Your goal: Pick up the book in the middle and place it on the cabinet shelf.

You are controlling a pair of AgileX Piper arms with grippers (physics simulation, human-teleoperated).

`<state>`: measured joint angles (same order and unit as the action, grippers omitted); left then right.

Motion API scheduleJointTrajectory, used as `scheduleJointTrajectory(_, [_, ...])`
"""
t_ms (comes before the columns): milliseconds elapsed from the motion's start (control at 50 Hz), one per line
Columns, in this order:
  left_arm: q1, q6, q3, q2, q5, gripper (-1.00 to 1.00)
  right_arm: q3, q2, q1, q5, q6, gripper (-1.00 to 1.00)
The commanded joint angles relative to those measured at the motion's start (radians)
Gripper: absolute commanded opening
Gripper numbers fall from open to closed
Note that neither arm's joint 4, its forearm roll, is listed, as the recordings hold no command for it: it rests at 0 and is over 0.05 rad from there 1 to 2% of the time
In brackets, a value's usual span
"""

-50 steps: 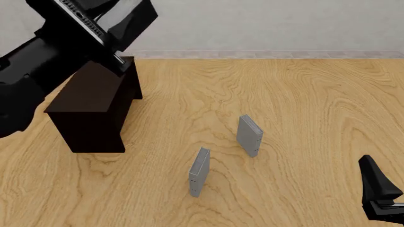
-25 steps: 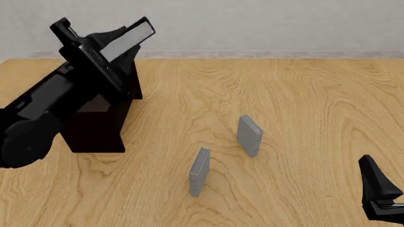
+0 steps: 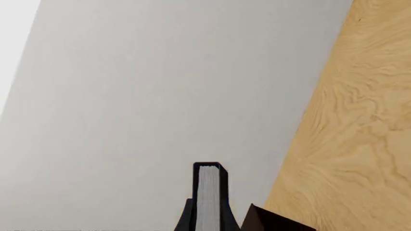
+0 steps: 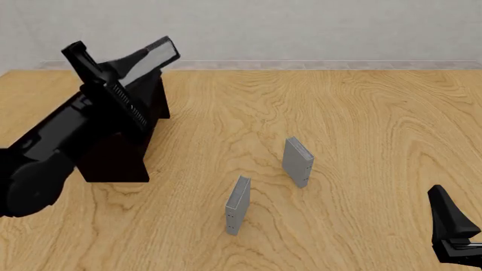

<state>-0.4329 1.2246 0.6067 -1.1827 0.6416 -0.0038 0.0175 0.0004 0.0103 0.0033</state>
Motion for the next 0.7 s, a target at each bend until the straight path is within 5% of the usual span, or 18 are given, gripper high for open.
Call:
scheduleJointTrajectory(20, [0.024,0.074,-0.012,-0.018,0.05,-1.0,0.0,0.0,0.0,0.0,0.0,1.0])
scheduleJointTrajectory(700, [0.071,0.194,-0.039,-0.136,0.146,-1.0,0.0,0.0,0.0,0.0,0.0,1.0])
